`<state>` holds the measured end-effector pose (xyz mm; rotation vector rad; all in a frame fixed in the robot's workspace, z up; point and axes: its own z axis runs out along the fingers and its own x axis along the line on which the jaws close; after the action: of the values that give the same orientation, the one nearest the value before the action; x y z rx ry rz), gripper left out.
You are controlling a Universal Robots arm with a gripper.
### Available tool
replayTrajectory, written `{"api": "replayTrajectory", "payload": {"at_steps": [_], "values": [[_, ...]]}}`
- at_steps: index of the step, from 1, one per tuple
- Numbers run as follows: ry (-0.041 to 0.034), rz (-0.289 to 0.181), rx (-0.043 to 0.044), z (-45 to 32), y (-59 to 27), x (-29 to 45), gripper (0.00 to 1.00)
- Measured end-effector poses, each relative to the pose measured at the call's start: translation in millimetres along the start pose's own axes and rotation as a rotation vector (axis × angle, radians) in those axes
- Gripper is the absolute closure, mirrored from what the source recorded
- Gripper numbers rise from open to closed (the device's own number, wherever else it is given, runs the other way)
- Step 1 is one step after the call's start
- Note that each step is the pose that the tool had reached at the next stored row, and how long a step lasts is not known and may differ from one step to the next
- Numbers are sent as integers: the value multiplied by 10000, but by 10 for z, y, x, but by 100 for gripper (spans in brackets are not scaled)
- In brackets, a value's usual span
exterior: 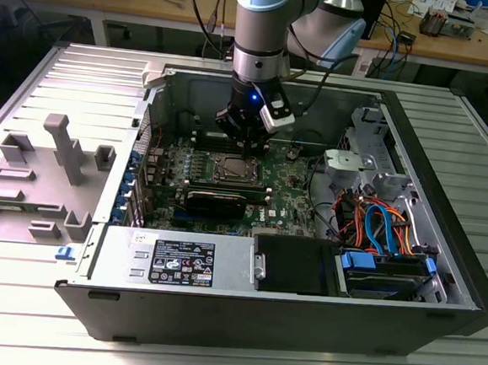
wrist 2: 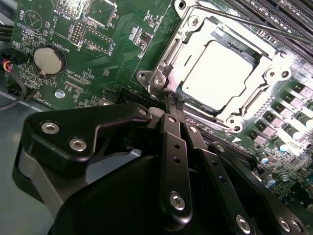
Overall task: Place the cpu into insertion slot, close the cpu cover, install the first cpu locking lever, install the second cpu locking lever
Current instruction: 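Install the first cpu locking lever, then install the second cpu locking lever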
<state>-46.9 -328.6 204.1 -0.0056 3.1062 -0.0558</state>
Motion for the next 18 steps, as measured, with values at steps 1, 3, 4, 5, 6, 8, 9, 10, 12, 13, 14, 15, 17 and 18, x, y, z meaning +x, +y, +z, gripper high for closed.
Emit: {"api": "replayTrajectory", "payload": {"at_steps": [1,3,4,5,6,8,9,10,12,13,14,15,17,18], "values": [[4,0,1,-14,-1,0,89],[7,1,2,-35,-1,-1,89],[6,0,0,-47,-2,-2,89],[7,0,1,-55,-2,-2,89],[7,0,0,-59,-2,-2,89],[5,0,-2,-61,-2,-3,89],[6,0,-1,-61,-2,-3,89],[8,0,1,-62,-2,-5,89],[8,0,1,-62,-2,-7,89],[8,0,1,-62,-2,-7,89],[7,0,1,-62,-2,-7,89],[7,0,1,-62,-2,-7,89],[7,0,1,-62,-2,-7,89],[7,0,1,-62,-3,-8,89]]}}
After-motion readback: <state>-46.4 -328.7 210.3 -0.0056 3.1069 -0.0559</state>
